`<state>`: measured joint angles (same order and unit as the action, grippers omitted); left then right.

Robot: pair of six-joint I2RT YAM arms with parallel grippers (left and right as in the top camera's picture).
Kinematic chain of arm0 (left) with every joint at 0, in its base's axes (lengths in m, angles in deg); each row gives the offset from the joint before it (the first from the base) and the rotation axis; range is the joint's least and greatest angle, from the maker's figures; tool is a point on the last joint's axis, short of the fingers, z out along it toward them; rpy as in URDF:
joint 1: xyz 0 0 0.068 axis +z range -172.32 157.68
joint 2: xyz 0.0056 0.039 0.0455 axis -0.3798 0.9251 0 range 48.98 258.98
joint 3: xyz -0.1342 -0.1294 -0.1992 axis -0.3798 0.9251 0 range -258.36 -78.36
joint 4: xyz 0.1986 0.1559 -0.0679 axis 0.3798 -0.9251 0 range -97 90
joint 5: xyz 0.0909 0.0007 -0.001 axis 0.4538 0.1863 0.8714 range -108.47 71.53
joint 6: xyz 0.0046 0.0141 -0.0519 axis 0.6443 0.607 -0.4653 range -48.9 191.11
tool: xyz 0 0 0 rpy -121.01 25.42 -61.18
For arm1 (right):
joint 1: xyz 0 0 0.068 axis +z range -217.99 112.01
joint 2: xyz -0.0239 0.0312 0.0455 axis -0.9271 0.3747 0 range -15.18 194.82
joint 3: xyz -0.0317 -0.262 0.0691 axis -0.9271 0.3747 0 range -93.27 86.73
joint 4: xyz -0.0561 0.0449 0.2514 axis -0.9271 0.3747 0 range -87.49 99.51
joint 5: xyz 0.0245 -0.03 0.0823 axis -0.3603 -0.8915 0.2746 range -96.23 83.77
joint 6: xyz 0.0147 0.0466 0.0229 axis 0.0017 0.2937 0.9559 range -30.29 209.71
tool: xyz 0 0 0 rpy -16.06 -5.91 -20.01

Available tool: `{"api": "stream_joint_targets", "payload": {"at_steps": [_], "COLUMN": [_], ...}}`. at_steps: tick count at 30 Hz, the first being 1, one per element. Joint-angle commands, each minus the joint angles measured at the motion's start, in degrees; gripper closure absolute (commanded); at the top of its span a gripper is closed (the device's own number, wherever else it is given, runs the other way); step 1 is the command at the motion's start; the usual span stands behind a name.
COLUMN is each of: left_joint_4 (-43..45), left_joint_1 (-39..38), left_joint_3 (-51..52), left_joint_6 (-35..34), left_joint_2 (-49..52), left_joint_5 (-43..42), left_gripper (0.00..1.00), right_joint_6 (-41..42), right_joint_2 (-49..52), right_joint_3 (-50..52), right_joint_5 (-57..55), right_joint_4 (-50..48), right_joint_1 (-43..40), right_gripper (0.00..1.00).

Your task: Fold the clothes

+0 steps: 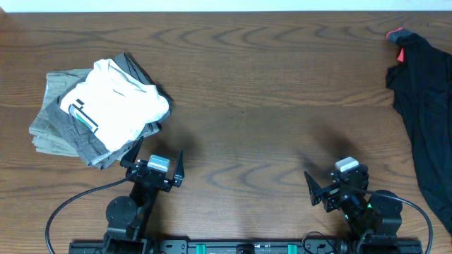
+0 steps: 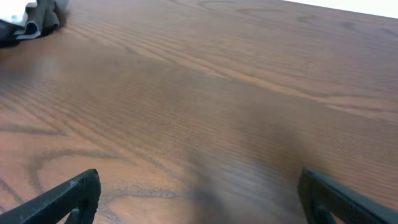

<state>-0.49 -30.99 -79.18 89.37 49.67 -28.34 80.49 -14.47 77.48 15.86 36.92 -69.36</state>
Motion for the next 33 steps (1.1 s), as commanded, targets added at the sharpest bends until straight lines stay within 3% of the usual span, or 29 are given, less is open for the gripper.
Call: {"api": "stream_joint_targets", "payload": {"at_steps": [1, 8, 14, 29, 33], "left_joint_4": [-2.51, -2.54, -2.54, -2.49, -2.29], "left_joint_1": [0.24, 0.24, 0.24, 0.24, 0.24], "left_joint_3": [0.57, 0.57, 0.57, 0.57, 0.55], "left_joint_6": [0.07, -6.21, -19.08, -22.05, -22.05], "left_joint_2": [-0.39, -0.2, 1.84, 9.22, 10.43], "left_joint_5": [-0.59, -0.59, -0.61, -1.64, -2.19], "left_gripper": [0.02, 0.02, 0.02, 0.02, 0.02], "right_joint_6": [0.81, 0.83, 0.85, 0.9, 4.72], "right_joint_2": [-0.33, -0.33, -0.33, -0.33, -0.33], "right_joint_3": [0.2, 0.2, 0.2, 0.2, 0.2], "right_joint_5": [0.42, 0.42, 0.85, 0.85, 0.85], "right_joint_4": [-0.15, -0.2, -0.17, -0.59, -0.63], "right_joint_1": [0.59, 0.59, 0.59, 0.59, 0.59], "right_gripper": [0.01, 0.01, 0.01, 0.01, 0.01]}}
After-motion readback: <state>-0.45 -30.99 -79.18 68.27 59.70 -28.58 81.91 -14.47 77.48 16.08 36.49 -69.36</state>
